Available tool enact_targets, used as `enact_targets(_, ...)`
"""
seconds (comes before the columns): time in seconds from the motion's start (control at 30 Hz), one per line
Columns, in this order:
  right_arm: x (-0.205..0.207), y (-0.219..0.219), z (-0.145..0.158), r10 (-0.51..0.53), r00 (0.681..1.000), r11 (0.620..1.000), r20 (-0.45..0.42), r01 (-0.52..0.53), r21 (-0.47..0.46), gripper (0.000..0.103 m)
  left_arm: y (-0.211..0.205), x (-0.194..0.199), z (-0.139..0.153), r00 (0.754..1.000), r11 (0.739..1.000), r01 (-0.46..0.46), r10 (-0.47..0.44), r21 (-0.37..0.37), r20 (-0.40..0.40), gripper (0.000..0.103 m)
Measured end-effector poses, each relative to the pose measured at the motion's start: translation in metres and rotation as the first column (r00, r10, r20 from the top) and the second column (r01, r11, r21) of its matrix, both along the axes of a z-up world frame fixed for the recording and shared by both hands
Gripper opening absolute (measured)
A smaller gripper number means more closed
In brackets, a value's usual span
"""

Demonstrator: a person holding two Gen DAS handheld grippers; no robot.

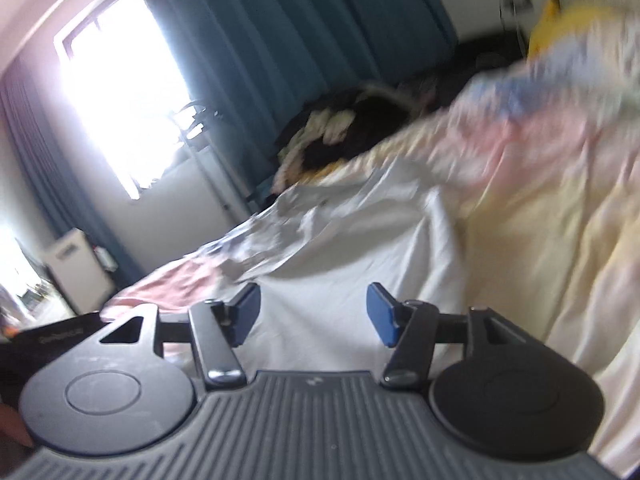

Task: Fold clothes

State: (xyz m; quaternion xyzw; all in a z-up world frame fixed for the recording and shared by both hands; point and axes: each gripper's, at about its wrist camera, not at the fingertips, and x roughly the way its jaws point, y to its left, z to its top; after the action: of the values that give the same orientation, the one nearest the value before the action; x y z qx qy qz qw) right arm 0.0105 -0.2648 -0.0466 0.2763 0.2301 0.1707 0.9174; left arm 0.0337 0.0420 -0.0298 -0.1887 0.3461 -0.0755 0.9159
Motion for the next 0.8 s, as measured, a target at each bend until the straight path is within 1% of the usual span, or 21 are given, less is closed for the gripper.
enact_targets(0.03,0.002,0.000,-0.004,0.023,0.999,0.999,-0.032,-0.021,0.046,0.068,0.003,0.000,-0.003,1.000,0.999,-0.001,0.000,-0.036,-0.021,0.093)
enact_targets(0.07,0.004,0.000,-0.008,0.046,0.997,0.995,-0.064,-0.040,0.096,0.076,0.005,0.001,-0.006,0.999,0.998,-0.001,-0.001,-0.064,-0.041,0.093)
enact_targets(0.1,0.006,0.000,-0.012,0.069,0.993,0.987,-0.098,-0.054,0.151,0.081,0.007,0.003,-0.010,0.998,0.996,-0.003,-0.003,-0.089,-0.062,0.093)
enact_targets(0.13,0.009,0.000,-0.017,0.091,0.987,0.976,-0.128,-0.063,0.209,0.090,0.009,0.005,-0.013,0.997,0.994,-0.007,-0.003,-0.113,-0.081,0.093)
enact_targets(0.17,0.010,0.000,-0.022,0.109,0.982,0.959,-0.153,-0.064,0.275,0.091,0.011,0.007,-0.017,0.995,0.990,-0.012,-0.002,-0.138,-0.099,0.093)
enact_targets(0.23,0.013,0.000,-0.032,0.147,0.969,0.917,-0.198,-0.058,0.396,0.091,0.015,0.012,-0.025,0.990,0.981,-0.031,0.004,-0.192,-0.140,0.093)
enact_targets(0.27,0.014,0.001,-0.037,0.158,0.963,0.899,-0.220,-0.049,0.434,0.091,0.018,0.015,-0.031,0.987,0.972,-0.048,0.010,-0.230,-0.163,0.093)
enact_targets(0.33,0.016,-0.001,-0.047,0.162,0.951,0.871,-0.263,-0.013,0.492,0.091,0.023,0.021,-0.043,0.978,0.947,-0.086,0.021,-0.310,-0.208,0.093)
enact_targets(0.4,0.019,-0.006,-0.060,0.150,0.937,0.839,-0.316,0.048,0.542,0.092,0.029,0.027,-0.055,0.967,0.913,-0.127,0.027,-0.387,-0.253,0.093)
enact_targets(0.47,0.020,-0.011,-0.072,0.125,0.921,0.812,-0.370,0.120,0.572,0.092,0.034,0.033,-0.067,0.954,0.873,-0.170,0.029,-0.458,-0.299,0.093)
enact_targets(0.53,0.021,-0.017,-0.077,0.057,0.913,0.812,-0.404,0.193,0.550,0.091,0.036,0.045,-0.076,0.949,0.839,-0.191,0.025,-0.510,-0.315,0.093)
enact_targets(0.57,0.021,-0.020,-0.079,0.028,0.910,0.806,-0.413,0.224,0.548,0.090,0.035,0.051,-0.080,0.947,0.829,-0.202,0.028,-0.522,-0.321,0.093)
enact_targets(0.63,0.025,-0.025,-0.081,-0.014,0.912,0.779,-0.410,0.267,0.567,0.090,0.034,0.063,-0.087,0.941,0.813,-0.227,0.041,-0.537,-0.335,0.093)
enact_targets(0.7,0.030,-0.028,-0.079,-0.067,0.912,0.787,-0.404,0.297,0.541,0.087,0.033,0.072,-0.092,0.939,0.794,-0.250,0.059,-0.555,-0.339,0.092)
enact_targets(0.73,0.033,-0.030,-0.078,-0.089,0.912,0.789,-0.401,0.310,0.530,0.083,0.034,0.073,-0.092,0.939,0.785,-0.260,0.069,-0.562,-0.337,0.092)
enact_targets(0.77,0.036,-0.031,-0.078,-0.105,0.912,0.792,-0.398,0.318,0.521,0.077,0.034,0.074,-0.092,0.939,0.778,-0.268,0.081,-0.569,-0.333,0.091)
enact_targets(0.8,0.039,-0.031,-0.077,-0.113,0.913,0.800,-0.393,0.318,0.509,0.073,0.035,0.074,-0.092,0.940,0.770,-0.277,0.092,-0.575,-0.329,0.087)
